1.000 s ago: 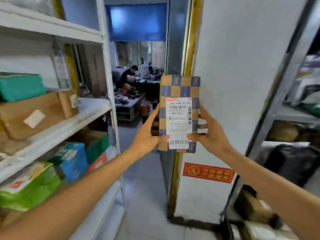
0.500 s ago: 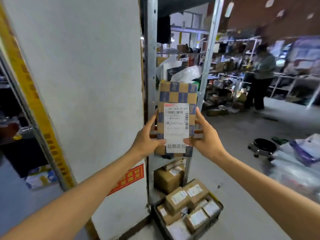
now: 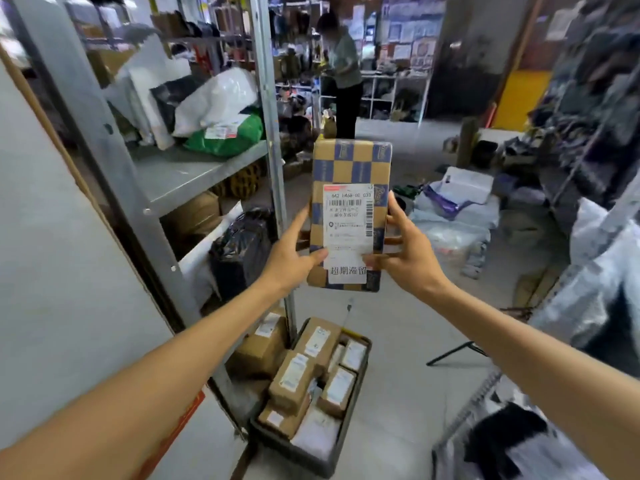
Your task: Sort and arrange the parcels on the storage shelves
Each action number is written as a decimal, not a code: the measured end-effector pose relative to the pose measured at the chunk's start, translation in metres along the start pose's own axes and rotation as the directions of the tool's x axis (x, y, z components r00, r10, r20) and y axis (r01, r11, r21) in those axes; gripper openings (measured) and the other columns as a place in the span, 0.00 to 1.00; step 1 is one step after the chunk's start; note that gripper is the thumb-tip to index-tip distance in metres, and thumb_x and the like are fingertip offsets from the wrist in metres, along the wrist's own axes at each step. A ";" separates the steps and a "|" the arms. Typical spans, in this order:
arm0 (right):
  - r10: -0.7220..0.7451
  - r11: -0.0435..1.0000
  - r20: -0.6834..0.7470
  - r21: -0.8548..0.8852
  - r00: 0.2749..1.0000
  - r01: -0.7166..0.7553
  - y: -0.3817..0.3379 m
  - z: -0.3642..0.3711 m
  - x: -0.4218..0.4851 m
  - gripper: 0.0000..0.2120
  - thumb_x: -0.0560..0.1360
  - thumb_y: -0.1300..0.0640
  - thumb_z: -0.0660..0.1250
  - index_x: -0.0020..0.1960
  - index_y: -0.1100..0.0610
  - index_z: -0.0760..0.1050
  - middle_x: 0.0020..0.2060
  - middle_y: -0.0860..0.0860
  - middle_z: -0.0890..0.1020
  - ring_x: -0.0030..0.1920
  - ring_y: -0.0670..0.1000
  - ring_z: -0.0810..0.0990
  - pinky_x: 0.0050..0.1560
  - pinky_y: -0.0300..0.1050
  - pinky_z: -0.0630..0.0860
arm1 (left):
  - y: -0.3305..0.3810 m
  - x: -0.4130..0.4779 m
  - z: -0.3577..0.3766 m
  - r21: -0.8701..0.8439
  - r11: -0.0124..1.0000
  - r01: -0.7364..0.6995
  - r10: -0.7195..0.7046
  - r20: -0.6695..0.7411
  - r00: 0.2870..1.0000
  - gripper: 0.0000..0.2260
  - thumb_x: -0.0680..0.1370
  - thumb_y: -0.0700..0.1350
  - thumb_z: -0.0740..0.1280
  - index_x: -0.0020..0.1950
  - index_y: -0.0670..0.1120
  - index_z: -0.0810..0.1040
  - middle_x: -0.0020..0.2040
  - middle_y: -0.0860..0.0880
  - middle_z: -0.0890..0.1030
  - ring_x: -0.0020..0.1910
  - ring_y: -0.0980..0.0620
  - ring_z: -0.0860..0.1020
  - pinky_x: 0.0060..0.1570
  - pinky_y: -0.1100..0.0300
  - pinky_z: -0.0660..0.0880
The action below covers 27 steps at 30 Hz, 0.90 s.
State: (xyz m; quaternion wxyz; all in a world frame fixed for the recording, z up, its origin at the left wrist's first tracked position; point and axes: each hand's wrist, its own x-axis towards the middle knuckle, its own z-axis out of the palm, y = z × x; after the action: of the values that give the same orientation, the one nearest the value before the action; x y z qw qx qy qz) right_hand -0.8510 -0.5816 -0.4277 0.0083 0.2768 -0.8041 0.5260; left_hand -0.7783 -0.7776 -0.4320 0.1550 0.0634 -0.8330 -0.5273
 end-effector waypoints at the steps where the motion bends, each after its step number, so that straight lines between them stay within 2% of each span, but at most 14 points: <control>1: 0.024 1.000 -0.016 -0.007 1.000 -0.025 0.010 0.001 0.003 0.52 0.68 0.70 0.74 0.79 0.43 0.48 0.65 0.51 0.72 0.64 0.50 0.74 0.49 0.37 0.81 | -0.007 0.010 0.006 0.007 1.000 0.005 -0.005 0.026 1.000 0.36 0.77 0.39 0.69 0.78 0.53 0.54 0.77 0.53 0.60 0.76 0.53 0.59 0.73 0.57 0.59; 3: 0.057 0.998 -0.036 -0.032 0.998 -0.058 0.030 0.002 0.012 0.51 0.68 0.69 0.74 0.79 0.45 0.49 0.66 0.51 0.72 0.65 0.50 0.72 0.51 0.40 0.80 | -0.022 0.030 0.017 0.014 1.000 0.009 -0.010 0.073 0.997 0.35 0.77 0.38 0.68 0.78 0.51 0.54 0.76 0.54 0.60 0.75 0.55 0.58 0.64 0.69 0.57; 4: 0.066 0.997 -0.041 -0.042 0.997 -0.068 0.041 0.003 0.018 0.51 0.68 0.69 0.74 0.79 0.45 0.49 0.66 0.51 0.72 0.66 0.51 0.72 0.54 0.44 0.80 | -0.031 0.042 0.023 0.005 1.000 0.013 -0.013 0.091 0.996 0.35 0.77 0.37 0.68 0.78 0.50 0.54 0.75 0.54 0.61 0.74 0.56 0.58 0.61 0.72 0.57; 6: 0.088 0.994 -0.043 -0.057 0.995 -0.091 0.061 0.004 0.032 0.51 0.67 0.68 0.75 0.79 0.45 0.49 0.65 0.52 0.72 0.66 0.51 0.71 0.58 0.52 0.79 | -0.046 0.062 0.035 -0.002 1.000 0.007 -0.007 0.109 0.994 0.35 0.77 0.37 0.68 0.78 0.50 0.54 0.71 0.58 0.62 0.71 0.60 0.59 0.58 0.75 0.57; 9: 0.123 0.990 -0.046 -0.070 0.991 -0.126 0.088 0.004 0.056 0.52 0.66 0.68 0.75 0.79 0.45 0.49 0.65 0.52 0.73 0.66 0.51 0.72 0.58 0.53 0.79 | -0.059 0.090 0.052 -0.006 0.999 0.042 -0.041 0.127 0.991 0.35 0.77 0.35 0.68 0.78 0.50 0.54 0.66 0.62 0.60 0.67 0.63 0.59 0.54 0.80 0.59; 10: 0.133 0.988 -0.050 -0.066 0.990 -0.136 0.098 0.004 0.063 0.52 0.66 0.68 0.75 0.79 0.46 0.50 0.65 0.52 0.73 0.65 0.50 0.72 0.57 0.50 0.79 | -0.066 0.100 0.058 -0.010 0.998 0.062 -0.059 0.145 0.988 0.35 0.77 0.35 0.68 0.78 0.52 0.54 0.67 0.62 0.60 0.69 0.61 0.60 0.57 0.78 0.62; 11: 0.144 0.987 -0.052 -0.061 0.988 -0.147 0.107 0.005 0.069 0.51 0.66 0.68 0.75 0.79 0.47 0.50 0.65 0.51 0.73 0.65 0.49 0.72 0.56 0.45 0.79 | -0.073 0.108 0.063 -0.013 0.997 0.076 -0.073 0.161 0.984 0.36 0.77 0.36 0.68 0.78 0.54 0.54 0.70 0.61 0.62 0.71 0.57 0.63 0.64 0.70 0.65; 12: 0.153 0.986 -0.053 -0.055 0.987 -0.156 0.115 0.006 0.074 0.51 0.67 0.68 0.75 0.79 0.48 0.50 0.66 0.51 0.73 0.64 0.47 0.71 0.53 0.38 0.79 | -0.080 0.116 0.068 -0.015 0.996 0.088 -0.084 0.175 0.981 0.37 0.76 0.37 0.69 0.78 0.58 0.54 0.72 0.58 0.65 0.71 0.52 0.67 0.67 0.58 0.69; 13: 0.165 0.985 -0.054 -0.046 0.985 -0.168 0.123 0.008 0.079 0.51 0.67 0.69 0.75 0.79 0.48 0.50 0.66 0.50 0.72 0.64 0.46 0.71 0.50 0.32 0.78 | -0.086 0.124 0.072 -0.009 0.995 0.097 -0.094 0.191 0.977 0.38 0.76 0.38 0.69 0.78 0.60 0.54 0.72 0.54 0.69 0.69 0.50 0.71 0.66 0.48 0.71; 14: 0.180 0.983 -0.053 -0.032 0.982 -0.182 0.132 0.010 0.085 0.50 0.66 0.69 0.75 0.79 0.48 0.51 0.66 0.50 0.72 0.64 0.45 0.71 0.47 0.29 0.77 | -0.094 0.132 0.076 -0.005 0.993 0.115 -0.112 0.206 0.972 0.38 0.76 0.39 0.69 0.77 0.61 0.54 0.71 0.52 0.71 0.67 0.50 0.73 0.65 0.44 0.73; 18: 0.277 0.960 -0.050 -0.017 0.960 -0.278 0.170 0.025 0.109 0.51 0.66 0.68 0.75 0.79 0.46 0.51 0.69 0.52 0.71 0.65 0.49 0.71 0.54 0.42 0.78 | -0.129 0.166 0.091 0.019 0.981 0.192 -0.191 0.234 0.953 0.37 0.76 0.39 0.70 0.77 0.59 0.54 0.70 0.49 0.73 0.66 0.50 0.73 0.65 0.49 0.73; 20: 0.346 0.938 -0.049 -0.007 0.937 -0.347 0.194 0.036 0.120 0.51 0.67 0.69 0.74 0.78 0.44 0.50 0.67 0.52 0.71 0.64 0.52 0.73 0.49 0.36 0.77 | -0.152 0.185 0.100 0.026 0.975 0.219 -0.218 0.271 0.938 0.38 0.76 0.38 0.69 0.77 0.60 0.53 0.71 0.49 0.72 0.67 0.50 0.72 0.64 0.51 0.73; 23: 0.452 0.892 -0.063 0.022 0.890 -0.452 0.233 0.059 0.134 0.51 0.67 0.70 0.73 0.79 0.45 0.49 0.67 0.53 0.70 0.64 0.52 0.72 0.40 0.24 0.74 | -0.193 0.211 0.118 0.041 0.966 0.257 -0.256 0.322 0.912 0.38 0.76 0.36 0.69 0.77 0.60 0.54 0.71 0.49 0.71 0.69 0.49 0.70 0.65 0.49 0.72; 27: 0.587 0.808 -0.036 0.091 0.809 -0.582 0.293 0.098 0.143 0.49 0.69 0.72 0.71 0.79 0.47 0.49 0.67 0.51 0.68 0.62 0.47 0.71 0.37 0.23 0.74 | -0.267 0.238 0.146 0.077 0.947 0.312 -0.318 0.367 0.874 0.37 0.75 0.34 0.69 0.77 0.58 0.56 0.70 0.50 0.72 0.67 0.54 0.70 0.58 0.59 0.72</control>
State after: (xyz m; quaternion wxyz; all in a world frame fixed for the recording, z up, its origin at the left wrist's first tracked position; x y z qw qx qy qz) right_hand -1.0776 -0.6416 -0.6745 -0.1392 -0.0006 -0.8290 0.5416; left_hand -1.0655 -0.8328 -0.6837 -0.0955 0.0973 -0.8297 -0.5412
